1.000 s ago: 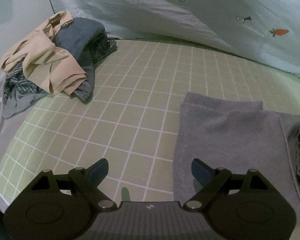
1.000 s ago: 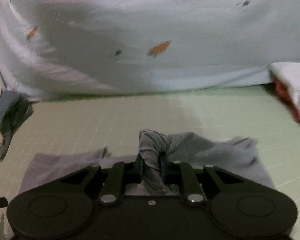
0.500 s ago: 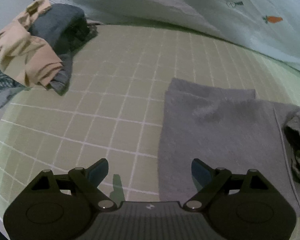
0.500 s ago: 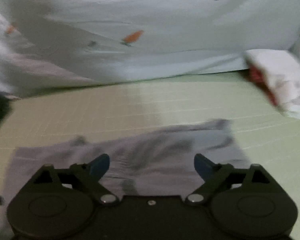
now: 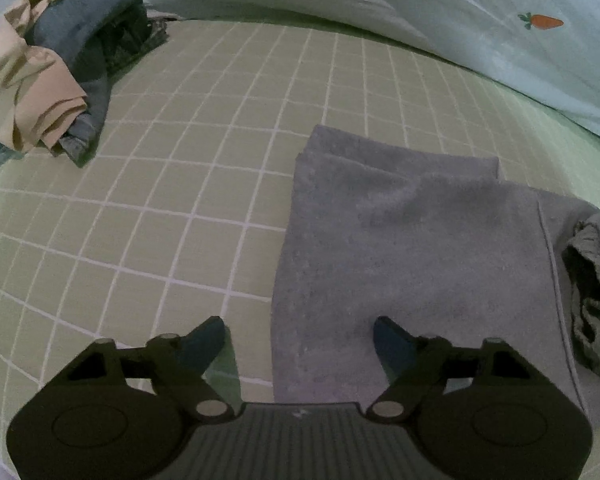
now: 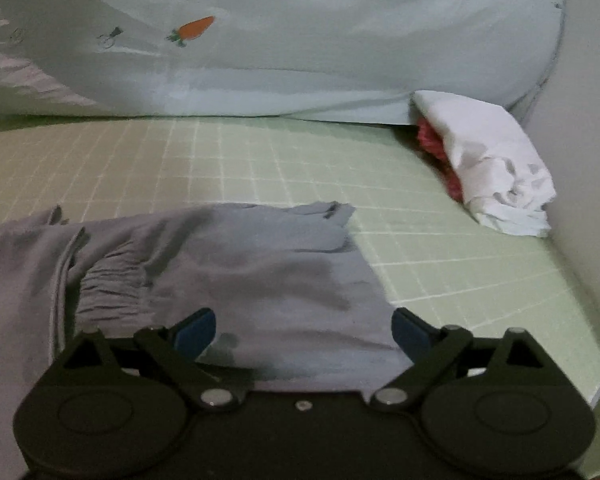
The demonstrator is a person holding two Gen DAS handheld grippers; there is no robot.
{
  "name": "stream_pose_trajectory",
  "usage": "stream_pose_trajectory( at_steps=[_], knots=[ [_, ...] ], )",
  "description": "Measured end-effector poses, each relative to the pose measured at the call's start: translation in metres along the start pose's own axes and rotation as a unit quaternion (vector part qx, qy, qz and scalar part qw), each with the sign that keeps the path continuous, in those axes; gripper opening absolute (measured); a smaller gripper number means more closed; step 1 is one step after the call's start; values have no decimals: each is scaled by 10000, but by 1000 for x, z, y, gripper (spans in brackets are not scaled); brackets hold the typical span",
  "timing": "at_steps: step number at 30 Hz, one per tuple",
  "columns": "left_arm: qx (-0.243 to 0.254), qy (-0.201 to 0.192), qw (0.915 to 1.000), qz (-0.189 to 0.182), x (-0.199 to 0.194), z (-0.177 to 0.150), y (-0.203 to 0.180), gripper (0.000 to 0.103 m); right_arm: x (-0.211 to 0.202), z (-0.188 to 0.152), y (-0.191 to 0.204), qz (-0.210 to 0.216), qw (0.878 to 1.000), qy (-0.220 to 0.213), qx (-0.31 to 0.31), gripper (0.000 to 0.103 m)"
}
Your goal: Fold clothes
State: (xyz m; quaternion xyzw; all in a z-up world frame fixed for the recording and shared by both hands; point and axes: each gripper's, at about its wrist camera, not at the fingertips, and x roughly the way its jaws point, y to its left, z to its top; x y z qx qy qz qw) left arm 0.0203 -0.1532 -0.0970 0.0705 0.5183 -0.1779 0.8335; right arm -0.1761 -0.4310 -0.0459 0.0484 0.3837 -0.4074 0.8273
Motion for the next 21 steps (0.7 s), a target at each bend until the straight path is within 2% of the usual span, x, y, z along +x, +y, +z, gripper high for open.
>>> stream_pose_trajectory(
  at_steps=[1,3,4,6,8,10,15,21],
  knots=[
    [13,-20,10000,11,0,0,-2,69,1,0,-3,-20,10000,26,38,95],
    [40,-40,10000,-32,-1,2,-5,47,1,-1,-8,-65,9999,80,91,95],
    [20,-35,10000,-92,-2,3,-7,42,1,-2,-10,-94,9999,111,94,95],
    [-60,7,9999,-154,-2,4,-11,24,2,-5,-18,-113,9997,161,140,95],
    [-134,2,9998,-164,-4,6,-16,13,3,-8,-27,-122,9995,209,195,95],
    [-157,-75,9996,-222,-11,7,-21,11,4,-12,-35,-132,9993,257,249,95],
    [-168,-560,9959,-687,-43,20,-57,8,8,-20,-66,-130,9987,306,379,95],
    [71,-889,9892,-1164,-63,29,-138,6,21,-28,-116,-8,9972,395,638,95]
  ],
)
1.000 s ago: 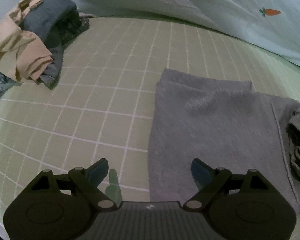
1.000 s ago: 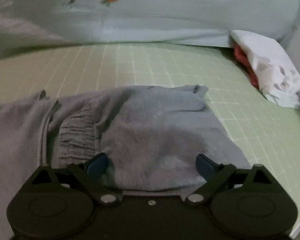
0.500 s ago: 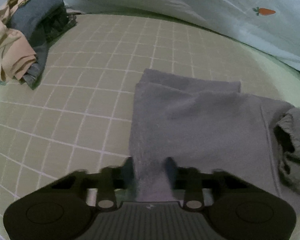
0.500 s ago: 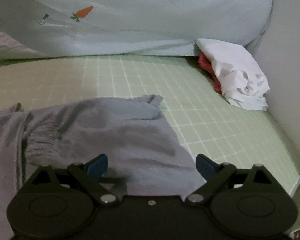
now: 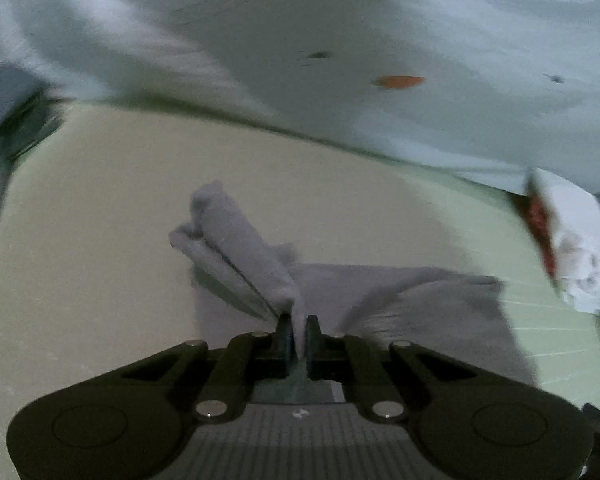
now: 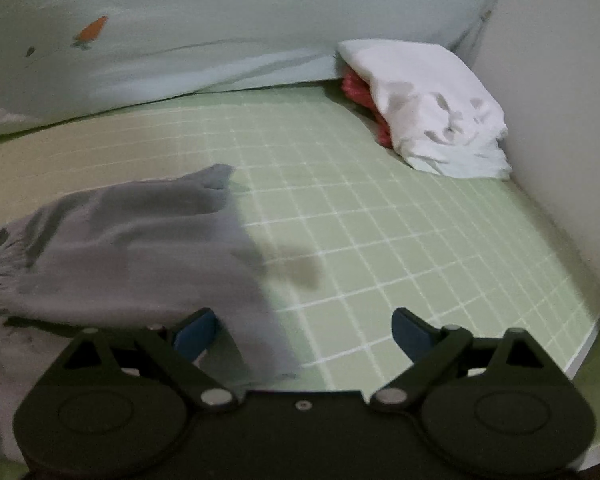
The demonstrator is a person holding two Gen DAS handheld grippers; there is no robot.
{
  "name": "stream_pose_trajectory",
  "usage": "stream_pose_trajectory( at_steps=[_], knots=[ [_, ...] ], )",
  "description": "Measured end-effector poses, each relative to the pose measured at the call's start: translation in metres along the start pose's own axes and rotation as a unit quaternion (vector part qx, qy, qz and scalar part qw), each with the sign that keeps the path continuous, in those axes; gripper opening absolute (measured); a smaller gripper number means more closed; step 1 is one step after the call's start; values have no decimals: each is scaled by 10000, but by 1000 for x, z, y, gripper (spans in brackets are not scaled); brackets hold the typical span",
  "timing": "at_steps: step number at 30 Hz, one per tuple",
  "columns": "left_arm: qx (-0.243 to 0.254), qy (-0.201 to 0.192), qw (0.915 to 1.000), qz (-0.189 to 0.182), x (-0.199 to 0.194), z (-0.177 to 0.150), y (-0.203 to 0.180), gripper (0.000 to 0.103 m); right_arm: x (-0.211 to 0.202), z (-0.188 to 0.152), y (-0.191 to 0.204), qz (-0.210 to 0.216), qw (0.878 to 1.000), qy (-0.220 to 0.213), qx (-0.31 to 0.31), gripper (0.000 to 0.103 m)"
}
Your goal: Fold clothes
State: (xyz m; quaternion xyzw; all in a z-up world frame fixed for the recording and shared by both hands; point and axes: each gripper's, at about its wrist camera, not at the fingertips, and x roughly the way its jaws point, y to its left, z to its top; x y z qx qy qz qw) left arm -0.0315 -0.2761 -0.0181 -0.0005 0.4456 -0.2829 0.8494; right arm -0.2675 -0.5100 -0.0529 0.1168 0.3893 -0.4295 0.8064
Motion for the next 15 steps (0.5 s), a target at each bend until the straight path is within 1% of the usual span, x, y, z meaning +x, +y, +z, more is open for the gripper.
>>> stream_pose_trajectory(
  at_steps=[4,6,8,10,11,12,14,15],
  knots=[
    [275,-52,9992,-276,13,-9,-65,6,9,2,-34,51,10000,-3,-46,95],
    [308,12,9988,-385,25,-17,-89,6,13,4,-52,66,9999,-17,-78,95],
    [217,202,9986,-427,39,-31,-108,6,19,6,-69,47,10000,7,-75,95],
    [216,410,9983,-341,51,-45,-122,8,25,7,-85,22,10000,38,-58,95],
    [219,466,9983,-274,56,-50,-127,13,27,7,-93,10,10000,55,-44,95],
    [222,522,9982,-206,60,-55,-131,24,29,7,-100,-2,10000,72,-29,95],
    [150,595,9980,-154,57,-64,-133,33,32,8,-112,-18,9999,109,37,95],
    [122,559,9982,-174,50,-66,-130,40,34,7,-117,-19,9999,135,87,95]
  ],
)
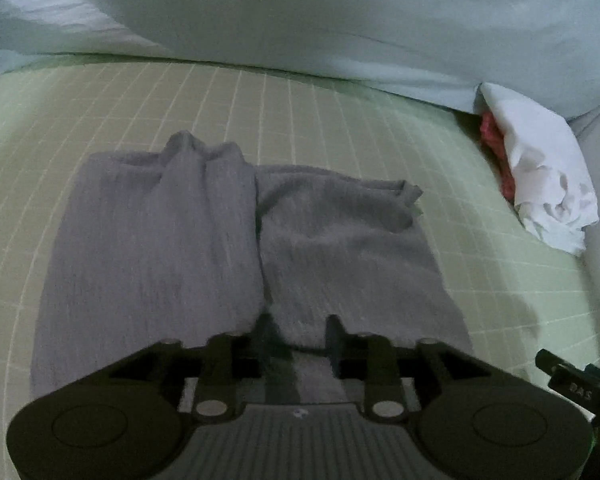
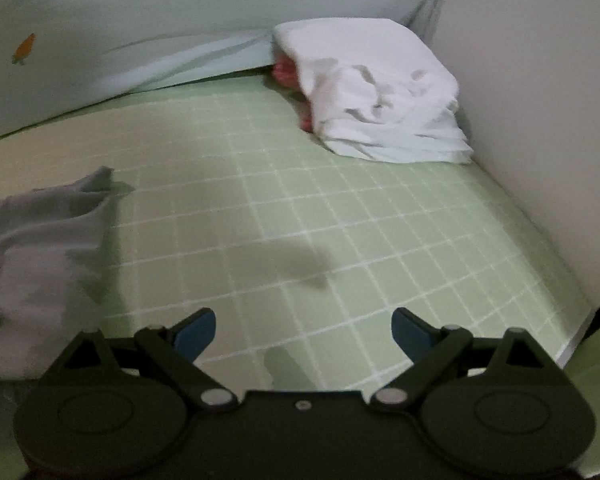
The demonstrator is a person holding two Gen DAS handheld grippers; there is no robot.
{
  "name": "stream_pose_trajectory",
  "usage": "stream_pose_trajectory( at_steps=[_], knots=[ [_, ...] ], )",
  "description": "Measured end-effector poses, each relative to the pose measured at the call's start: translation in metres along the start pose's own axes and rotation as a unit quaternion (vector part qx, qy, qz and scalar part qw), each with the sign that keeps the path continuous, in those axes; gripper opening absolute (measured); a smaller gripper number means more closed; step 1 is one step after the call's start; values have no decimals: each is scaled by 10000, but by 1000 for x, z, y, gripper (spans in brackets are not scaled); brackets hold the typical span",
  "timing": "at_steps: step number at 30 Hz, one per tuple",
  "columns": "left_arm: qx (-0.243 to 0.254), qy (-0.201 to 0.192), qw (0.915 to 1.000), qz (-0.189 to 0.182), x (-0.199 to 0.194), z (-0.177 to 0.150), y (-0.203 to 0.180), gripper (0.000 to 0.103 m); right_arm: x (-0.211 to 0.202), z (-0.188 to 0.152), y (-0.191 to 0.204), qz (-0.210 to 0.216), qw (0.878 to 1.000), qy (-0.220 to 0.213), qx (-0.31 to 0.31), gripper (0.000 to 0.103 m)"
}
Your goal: Fold clothes
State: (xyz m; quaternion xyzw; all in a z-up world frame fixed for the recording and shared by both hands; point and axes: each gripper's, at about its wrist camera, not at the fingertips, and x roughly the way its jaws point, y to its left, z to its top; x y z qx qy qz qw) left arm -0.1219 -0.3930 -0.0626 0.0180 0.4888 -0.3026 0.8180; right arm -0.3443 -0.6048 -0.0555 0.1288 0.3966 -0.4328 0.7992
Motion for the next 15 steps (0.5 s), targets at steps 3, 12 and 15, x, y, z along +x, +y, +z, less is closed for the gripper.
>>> stream_pose_trajectory(
  at_steps=[3,12,15],
  knots=[
    [-32,-249,9995,170,-19,-3,7,64,3,0,-4,83,9999,56,98,95],
    [-285,-653,9927,973,-60,-3,56,82,-13,11,58,1015,9936,-378,-315,103],
    [-334,-586,9908,1177,-63,-1,77,82,-23,14,93,1320,9886,-505,-511,103]
  ],
)
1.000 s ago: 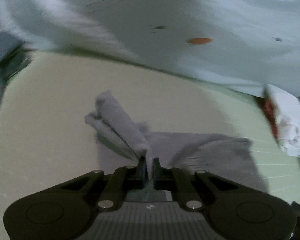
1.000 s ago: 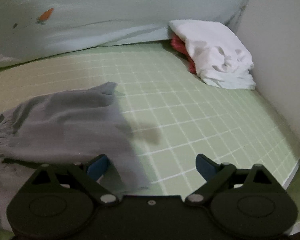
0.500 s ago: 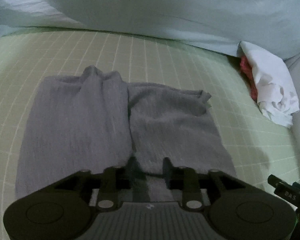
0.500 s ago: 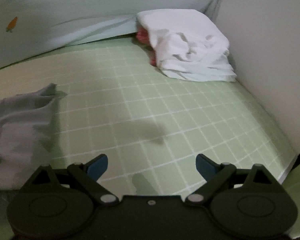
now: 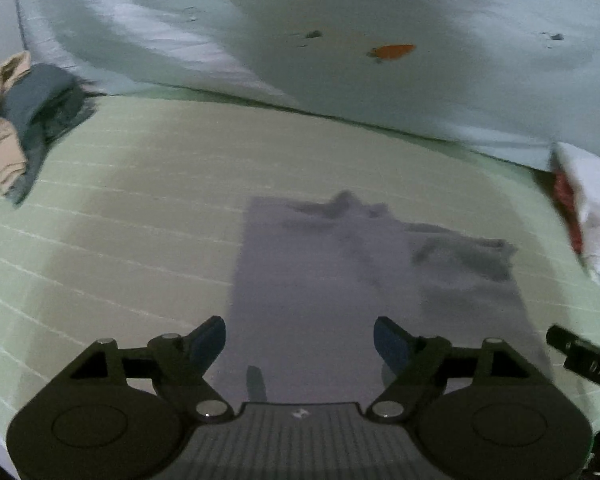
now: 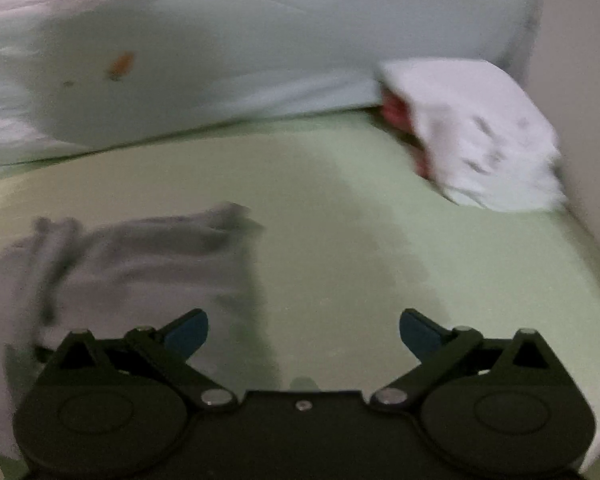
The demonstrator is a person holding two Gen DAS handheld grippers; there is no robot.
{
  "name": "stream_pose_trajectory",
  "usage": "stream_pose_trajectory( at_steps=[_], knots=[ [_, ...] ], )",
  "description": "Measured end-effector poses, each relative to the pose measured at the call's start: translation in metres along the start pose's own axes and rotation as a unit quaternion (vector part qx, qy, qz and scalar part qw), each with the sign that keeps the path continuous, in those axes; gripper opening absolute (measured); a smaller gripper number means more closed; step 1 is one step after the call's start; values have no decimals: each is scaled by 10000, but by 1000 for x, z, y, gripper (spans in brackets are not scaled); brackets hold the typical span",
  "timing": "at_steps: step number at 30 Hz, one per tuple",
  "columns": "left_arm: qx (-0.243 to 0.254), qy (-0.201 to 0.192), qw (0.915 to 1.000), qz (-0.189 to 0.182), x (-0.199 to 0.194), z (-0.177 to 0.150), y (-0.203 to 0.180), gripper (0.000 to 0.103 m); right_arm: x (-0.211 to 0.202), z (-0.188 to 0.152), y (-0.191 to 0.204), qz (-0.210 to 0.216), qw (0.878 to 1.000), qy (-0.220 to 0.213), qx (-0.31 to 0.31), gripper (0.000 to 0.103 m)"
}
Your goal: Fold clothes
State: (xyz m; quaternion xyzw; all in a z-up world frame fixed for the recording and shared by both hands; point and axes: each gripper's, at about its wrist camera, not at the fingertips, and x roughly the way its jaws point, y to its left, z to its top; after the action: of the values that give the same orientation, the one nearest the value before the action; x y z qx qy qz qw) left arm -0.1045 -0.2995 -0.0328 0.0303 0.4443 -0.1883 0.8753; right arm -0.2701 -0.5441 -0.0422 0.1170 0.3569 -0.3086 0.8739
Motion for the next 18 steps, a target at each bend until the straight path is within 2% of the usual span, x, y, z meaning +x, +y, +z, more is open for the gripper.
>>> stream_pose_trajectory(
  at_steps=[3,9,15,17,18],
  knots=[
    [37,97,9998,139,6,6,18,82,3,7,36,310,9994,79,-116,103],
    [241,154,9995,132,16,15,56,83,2,12,106,644,9974,86,-310,100],
    [456,191,9988,70,23,28,91,83,14,11,157,1018,9942,247,-227,75],
    [473,174,9987,53,26,34,102,83,22,9,170,1064,9934,393,-188,57],
    [473,177,9987,40,28,36,105,83,26,8,174,1058,9932,451,-160,53]
  ],
)
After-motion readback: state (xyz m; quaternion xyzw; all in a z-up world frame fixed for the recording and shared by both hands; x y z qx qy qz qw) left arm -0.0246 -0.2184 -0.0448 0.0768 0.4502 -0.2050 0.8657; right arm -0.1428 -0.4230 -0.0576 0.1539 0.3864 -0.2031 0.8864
